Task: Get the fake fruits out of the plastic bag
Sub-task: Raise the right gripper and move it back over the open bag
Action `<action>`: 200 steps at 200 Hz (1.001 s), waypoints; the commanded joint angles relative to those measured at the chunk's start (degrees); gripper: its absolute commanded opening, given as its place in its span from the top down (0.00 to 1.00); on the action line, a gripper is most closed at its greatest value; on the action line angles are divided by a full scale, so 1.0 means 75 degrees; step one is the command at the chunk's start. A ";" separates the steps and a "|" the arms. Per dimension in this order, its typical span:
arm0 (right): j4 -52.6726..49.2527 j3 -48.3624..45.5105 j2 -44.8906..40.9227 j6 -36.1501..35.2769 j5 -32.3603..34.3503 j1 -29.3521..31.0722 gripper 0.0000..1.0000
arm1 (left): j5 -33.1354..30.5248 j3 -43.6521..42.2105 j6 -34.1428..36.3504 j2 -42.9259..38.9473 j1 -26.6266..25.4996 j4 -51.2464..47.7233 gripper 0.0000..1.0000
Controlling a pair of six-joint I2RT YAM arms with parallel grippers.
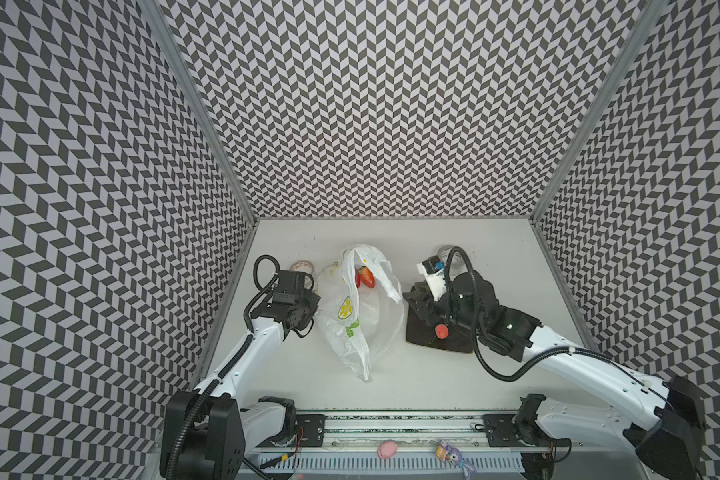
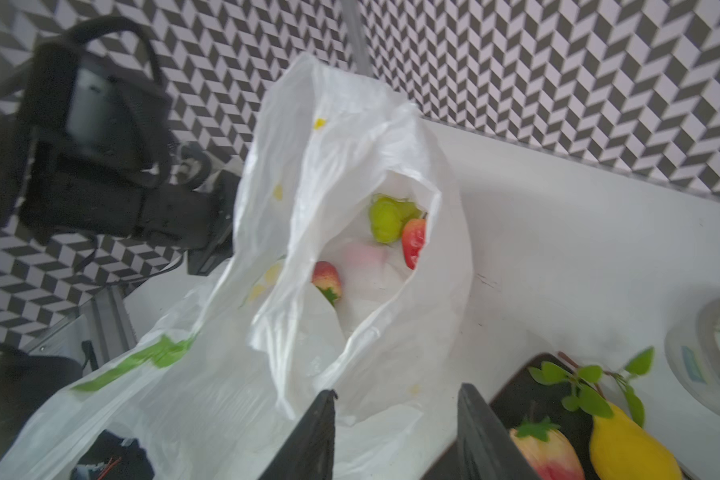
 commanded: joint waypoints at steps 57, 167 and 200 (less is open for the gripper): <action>0.2768 -0.0768 0.0828 -0.1882 0.1057 0.1264 0.58 | -0.0069 0.0271 0.0124 0.0057 0.0060 0.0011 1.00; 0.2650 -0.2877 -0.1441 -0.2104 0.1940 0.1991 0.47 | 0.0136 0.0389 0.0422 0.0162 0.0236 0.0011 1.00; 0.2883 -0.2575 -0.0923 -0.2612 0.1357 0.2032 0.56 | 0.0171 0.0327 0.0475 0.0096 0.0276 -0.0029 1.00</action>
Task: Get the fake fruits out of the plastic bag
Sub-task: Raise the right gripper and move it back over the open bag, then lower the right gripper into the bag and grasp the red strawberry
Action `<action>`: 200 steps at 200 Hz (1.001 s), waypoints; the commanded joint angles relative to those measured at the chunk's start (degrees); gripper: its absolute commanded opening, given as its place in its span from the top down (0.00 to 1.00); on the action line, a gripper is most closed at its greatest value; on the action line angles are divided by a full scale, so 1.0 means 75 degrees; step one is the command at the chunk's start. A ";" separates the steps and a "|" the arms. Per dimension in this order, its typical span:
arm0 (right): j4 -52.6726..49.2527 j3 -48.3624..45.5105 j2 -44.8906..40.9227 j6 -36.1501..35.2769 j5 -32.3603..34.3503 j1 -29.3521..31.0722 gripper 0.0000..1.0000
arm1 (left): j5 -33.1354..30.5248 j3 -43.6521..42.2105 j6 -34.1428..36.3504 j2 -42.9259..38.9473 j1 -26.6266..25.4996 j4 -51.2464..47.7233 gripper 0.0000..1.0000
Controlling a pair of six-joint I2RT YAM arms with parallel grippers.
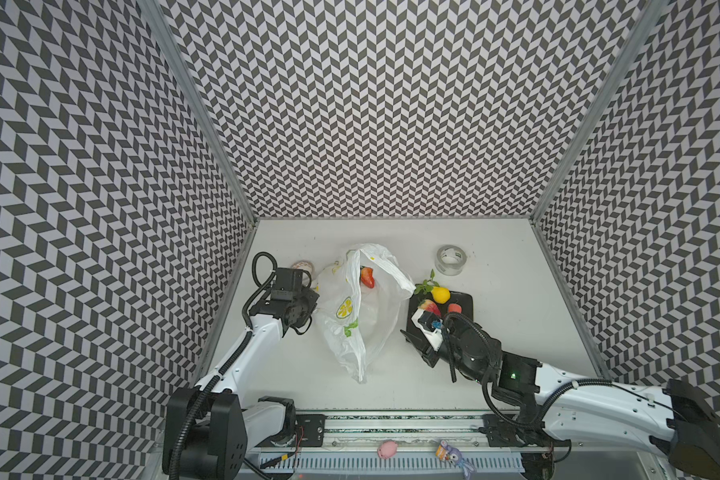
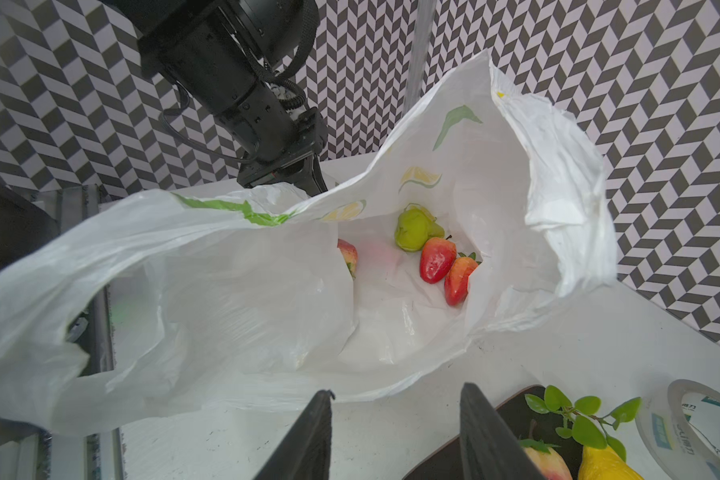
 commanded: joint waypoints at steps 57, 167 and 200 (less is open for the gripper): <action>0.1149 0.1706 0.2903 -0.0286 -0.0511 -0.0006 0.64 | 0.0069 0.0123 0.0095 -0.0069 0.0065 -0.0056 1.00; 0.0502 0.3252 0.5933 0.4194 -0.2142 -0.1297 0.73 | 0.0556 0.0250 0.1029 0.0350 0.0267 0.0028 1.00; -0.0366 0.4753 0.6852 0.4825 -0.2391 -0.1347 0.70 | 0.0870 0.0124 0.1411 0.0510 0.0269 0.0363 1.00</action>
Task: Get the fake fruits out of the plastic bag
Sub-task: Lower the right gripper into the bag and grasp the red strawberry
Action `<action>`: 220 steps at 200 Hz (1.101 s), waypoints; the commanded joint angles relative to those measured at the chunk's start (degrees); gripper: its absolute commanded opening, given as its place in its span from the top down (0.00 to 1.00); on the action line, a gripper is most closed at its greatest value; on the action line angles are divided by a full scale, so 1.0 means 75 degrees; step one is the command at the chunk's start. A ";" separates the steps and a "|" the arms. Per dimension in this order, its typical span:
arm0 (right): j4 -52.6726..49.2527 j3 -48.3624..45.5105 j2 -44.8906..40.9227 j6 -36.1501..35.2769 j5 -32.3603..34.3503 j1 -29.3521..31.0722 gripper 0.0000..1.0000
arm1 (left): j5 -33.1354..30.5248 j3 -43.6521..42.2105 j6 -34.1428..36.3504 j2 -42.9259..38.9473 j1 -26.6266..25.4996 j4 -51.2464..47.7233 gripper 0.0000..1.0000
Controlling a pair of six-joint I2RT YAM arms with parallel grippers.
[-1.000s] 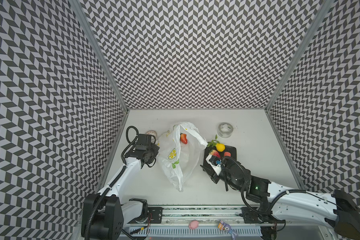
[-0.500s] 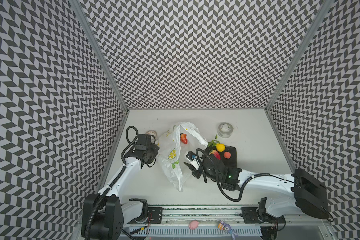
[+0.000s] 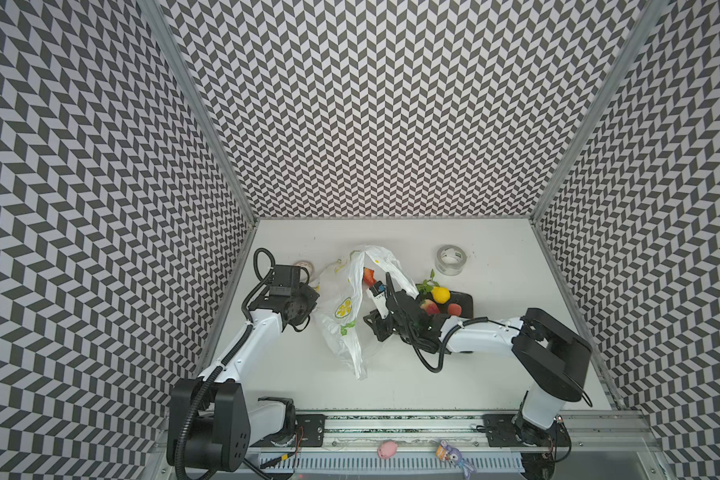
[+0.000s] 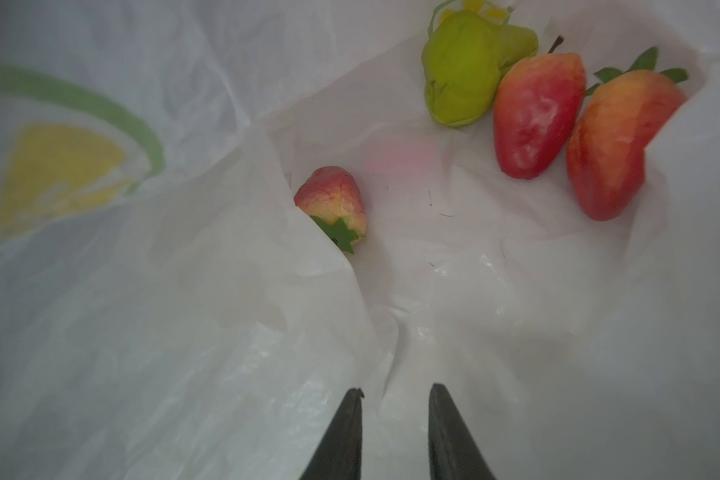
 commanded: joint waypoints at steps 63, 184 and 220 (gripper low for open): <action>-0.0638 0.2380 0.1794 0.1972 -0.1015 -0.0377 0.64 | 0.0641 -0.0183 0.1452 0.0096 0.0048 0.0680 1.00; -0.1354 0.3736 0.3379 0.0765 -0.0809 -0.0101 0.33 | 0.0862 -0.0644 0.1998 -0.0223 0.0040 0.1165 1.00; -0.1581 0.3839 0.3323 0.0053 -0.0251 -0.0027 0.29 | 0.0993 -0.0625 0.1927 -0.0127 0.0045 0.1279 1.00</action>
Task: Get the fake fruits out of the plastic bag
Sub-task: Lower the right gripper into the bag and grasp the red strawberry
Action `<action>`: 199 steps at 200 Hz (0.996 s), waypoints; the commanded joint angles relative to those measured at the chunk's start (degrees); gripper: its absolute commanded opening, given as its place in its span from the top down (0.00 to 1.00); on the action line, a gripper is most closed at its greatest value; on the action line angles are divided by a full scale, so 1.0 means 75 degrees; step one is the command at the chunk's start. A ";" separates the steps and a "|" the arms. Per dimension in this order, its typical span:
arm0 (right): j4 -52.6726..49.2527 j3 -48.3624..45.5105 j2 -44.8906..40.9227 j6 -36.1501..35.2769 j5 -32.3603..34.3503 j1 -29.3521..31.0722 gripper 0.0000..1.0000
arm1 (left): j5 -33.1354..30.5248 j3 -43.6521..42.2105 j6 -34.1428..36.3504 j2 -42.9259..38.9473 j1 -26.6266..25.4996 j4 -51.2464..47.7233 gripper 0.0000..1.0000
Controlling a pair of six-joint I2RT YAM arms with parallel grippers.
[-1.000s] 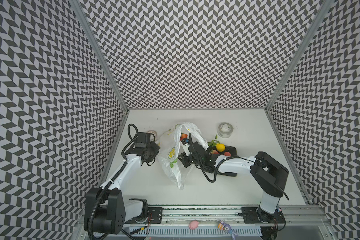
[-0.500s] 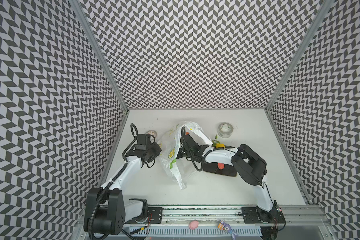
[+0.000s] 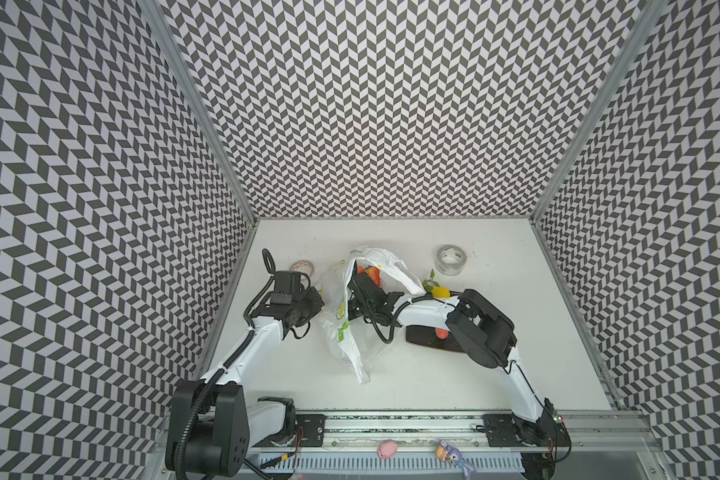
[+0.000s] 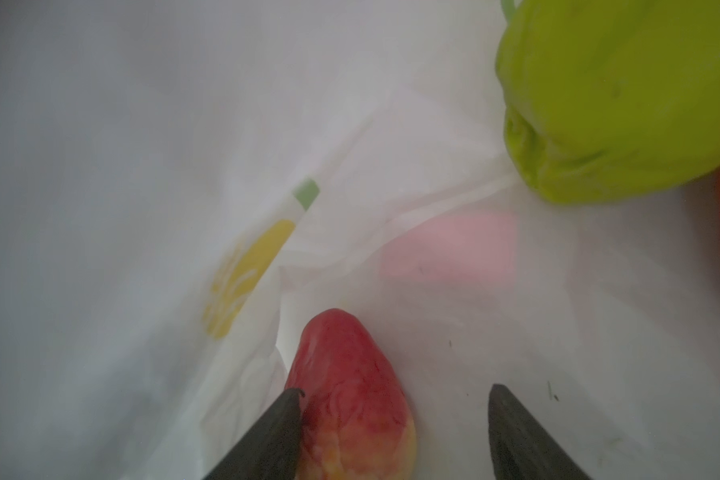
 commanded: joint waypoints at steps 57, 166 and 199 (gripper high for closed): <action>-0.0423 0.0456 0.0160 -0.1768 0.0204 0.0148 0.24 | 0.0199 0.0094 0.0150 0.0192 0.0044 0.0340 1.00; -0.0696 0.1521 0.1080 -0.2065 -0.0554 0.0358 0.21 | 0.0400 0.0233 0.0185 0.0472 0.0044 0.0458 1.00; -0.0514 0.1597 0.1264 -0.2116 -0.0107 0.0435 0.28 | 0.0416 0.0246 0.0173 0.0472 0.0036 0.0468 1.00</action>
